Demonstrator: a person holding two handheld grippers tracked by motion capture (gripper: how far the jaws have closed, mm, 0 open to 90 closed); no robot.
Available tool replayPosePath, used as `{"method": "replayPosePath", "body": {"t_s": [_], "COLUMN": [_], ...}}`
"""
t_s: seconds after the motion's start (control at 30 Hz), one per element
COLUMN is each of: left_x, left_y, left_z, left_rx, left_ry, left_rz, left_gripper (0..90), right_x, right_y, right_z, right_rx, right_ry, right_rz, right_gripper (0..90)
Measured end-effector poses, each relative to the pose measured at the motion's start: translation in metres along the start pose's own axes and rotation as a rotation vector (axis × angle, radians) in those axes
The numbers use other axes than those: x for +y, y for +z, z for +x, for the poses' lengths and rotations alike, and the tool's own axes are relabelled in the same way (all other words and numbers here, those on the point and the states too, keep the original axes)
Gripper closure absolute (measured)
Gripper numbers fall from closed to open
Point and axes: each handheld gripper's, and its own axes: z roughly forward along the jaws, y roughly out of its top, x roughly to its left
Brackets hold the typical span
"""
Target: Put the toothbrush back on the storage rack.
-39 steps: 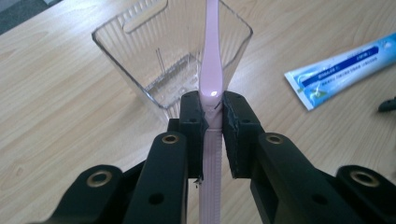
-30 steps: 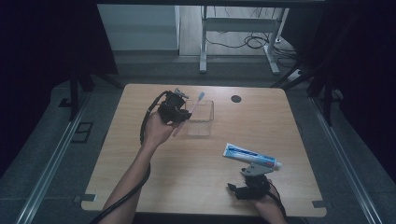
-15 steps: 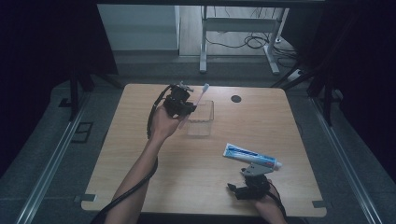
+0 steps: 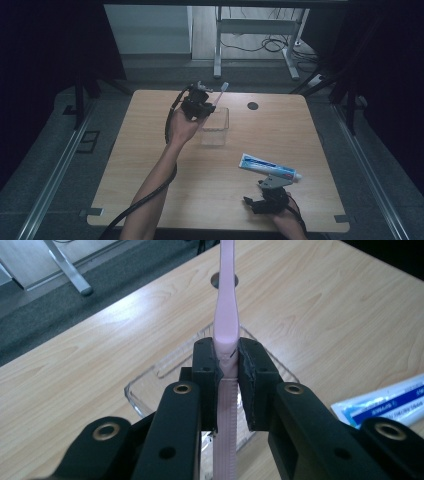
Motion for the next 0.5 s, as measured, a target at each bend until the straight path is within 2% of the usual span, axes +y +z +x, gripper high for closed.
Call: {"method": "replayPosePath", "body": {"t_s": [0.17,0.5], "left_x": [0.004,0.006], "left_y": [0.003,0.016], "left_z": [0.002,0.005], "left_rx": [0.005,0.032], "left_ry": [-0.011,-0.022], "left_rz": [-0.025,-0.043], "left_gripper": [79.0,79.1], "right_x": [0.0,0.0], "right_y": [0.0,0.0], "right_z": [0.0,0.0], "right_rx": [0.001,0.004], "right_ry": [-0.002,-0.004], "right_rz": [0.0,0.0], "right_gripper": [16.8,16.8]}}
